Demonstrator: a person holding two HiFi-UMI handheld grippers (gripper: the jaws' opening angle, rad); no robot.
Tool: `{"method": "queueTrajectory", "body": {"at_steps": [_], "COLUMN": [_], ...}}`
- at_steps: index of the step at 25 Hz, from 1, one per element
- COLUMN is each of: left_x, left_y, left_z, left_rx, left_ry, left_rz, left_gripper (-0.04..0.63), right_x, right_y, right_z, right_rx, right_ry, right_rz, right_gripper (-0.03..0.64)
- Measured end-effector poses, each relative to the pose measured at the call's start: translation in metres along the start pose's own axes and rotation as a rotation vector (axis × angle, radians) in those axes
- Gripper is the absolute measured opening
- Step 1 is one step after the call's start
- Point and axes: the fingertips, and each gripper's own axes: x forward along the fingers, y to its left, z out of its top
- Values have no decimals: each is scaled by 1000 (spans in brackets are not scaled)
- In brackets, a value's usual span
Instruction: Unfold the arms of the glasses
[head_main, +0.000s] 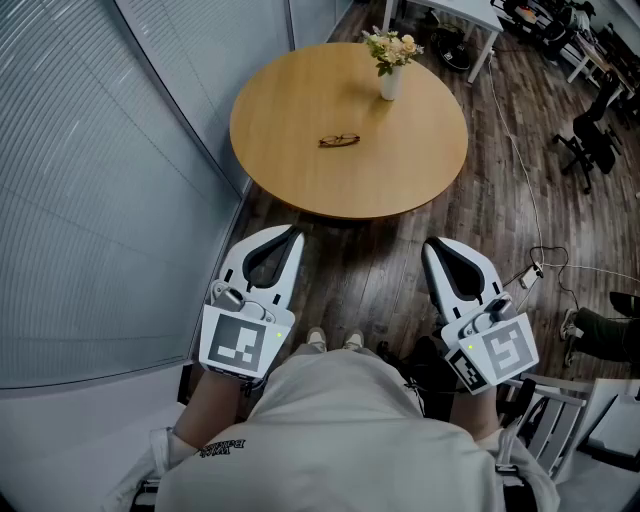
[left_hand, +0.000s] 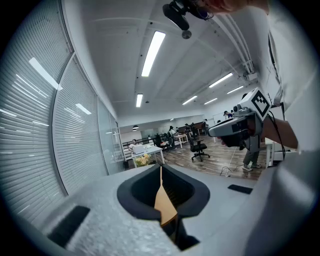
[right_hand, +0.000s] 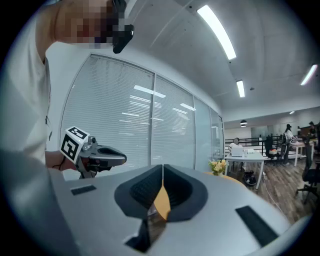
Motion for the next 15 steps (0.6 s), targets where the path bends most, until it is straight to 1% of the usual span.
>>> {"method": "queueTrajectory", "body": {"at_steps": [7, 15], "left_x": [6, 18], "left_y": [-6, -20], "left_z": [2, 3], "left_rx": [-3, 3], "left_ry": [-4, 18], "left_rz": [-11, -21], "left_gripper": [29, 29], "right_x": [-4, -13], "right_y": [-10, -25], "right_z": [0, -9], "right_rx": [17, 20], "right_ry": [-23, -8], "right_rz": [-30, -34], "right_gripper": [31, 31]}}
